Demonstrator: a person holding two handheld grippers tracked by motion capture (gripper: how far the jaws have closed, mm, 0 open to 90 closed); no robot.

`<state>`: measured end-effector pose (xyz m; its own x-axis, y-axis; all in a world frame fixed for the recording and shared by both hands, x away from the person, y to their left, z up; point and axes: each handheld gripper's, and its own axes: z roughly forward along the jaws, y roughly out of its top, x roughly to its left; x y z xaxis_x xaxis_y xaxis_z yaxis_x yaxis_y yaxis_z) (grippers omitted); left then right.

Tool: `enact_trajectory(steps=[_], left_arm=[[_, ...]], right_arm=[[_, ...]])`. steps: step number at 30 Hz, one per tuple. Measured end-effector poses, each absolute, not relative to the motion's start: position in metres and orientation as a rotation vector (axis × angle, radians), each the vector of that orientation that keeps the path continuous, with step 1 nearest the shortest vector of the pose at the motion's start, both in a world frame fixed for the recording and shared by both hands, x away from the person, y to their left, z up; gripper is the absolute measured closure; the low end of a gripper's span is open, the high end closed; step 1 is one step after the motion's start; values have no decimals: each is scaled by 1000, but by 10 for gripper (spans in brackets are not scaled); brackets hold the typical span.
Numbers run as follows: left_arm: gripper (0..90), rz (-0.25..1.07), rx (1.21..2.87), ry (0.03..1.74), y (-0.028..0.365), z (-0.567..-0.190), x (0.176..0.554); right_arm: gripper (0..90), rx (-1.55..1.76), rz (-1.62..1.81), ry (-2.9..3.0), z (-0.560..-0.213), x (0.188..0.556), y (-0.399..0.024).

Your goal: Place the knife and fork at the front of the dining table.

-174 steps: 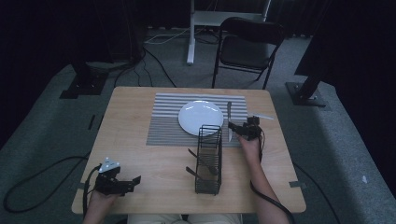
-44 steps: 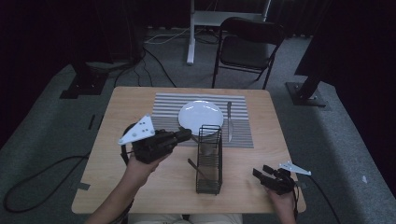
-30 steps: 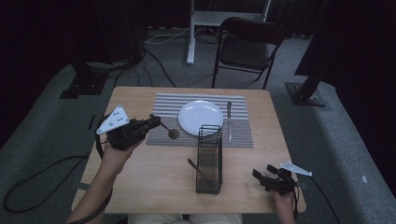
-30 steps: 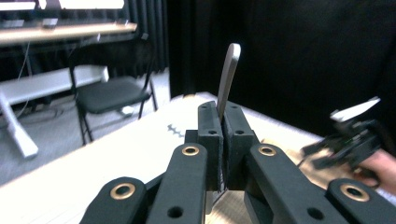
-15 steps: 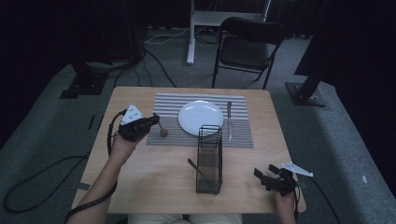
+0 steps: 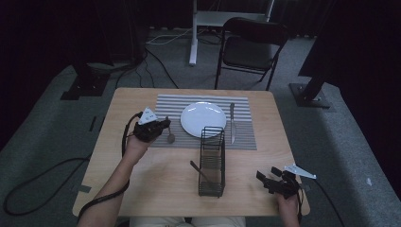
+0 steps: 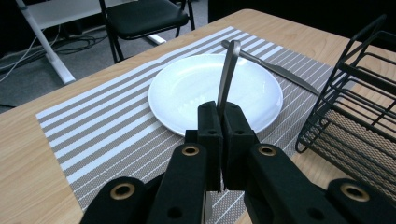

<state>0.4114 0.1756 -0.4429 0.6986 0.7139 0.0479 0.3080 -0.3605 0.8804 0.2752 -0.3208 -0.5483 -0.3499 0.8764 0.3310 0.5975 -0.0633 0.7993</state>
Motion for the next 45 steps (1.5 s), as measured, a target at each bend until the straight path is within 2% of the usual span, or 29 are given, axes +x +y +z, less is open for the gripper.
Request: enact_trajectory(steps=[9,11,25,36,39,45], left_arm=[[872,527,1961,848,174,-465,416],[872,525,1976,864,168,-483,418],[876,482,1864,972,170,-493,435],[884,343,1770,1148,168,-498,468],[884,260,1717,1230,173,-503,481],[883,203,1753,1272,169,-503,496]], right_arm=[[146,1585,1391,1918,-548,275,-321],[146,1583,1391,1918,-548,275,-321],[146,1589,1408,1905,-548,275,-323],[146,1597,1416,1899,-548,275,-324],[146,1610,1430,1887,-548,275,-326],[146,1613,1433,1892,-548,277,-326]])
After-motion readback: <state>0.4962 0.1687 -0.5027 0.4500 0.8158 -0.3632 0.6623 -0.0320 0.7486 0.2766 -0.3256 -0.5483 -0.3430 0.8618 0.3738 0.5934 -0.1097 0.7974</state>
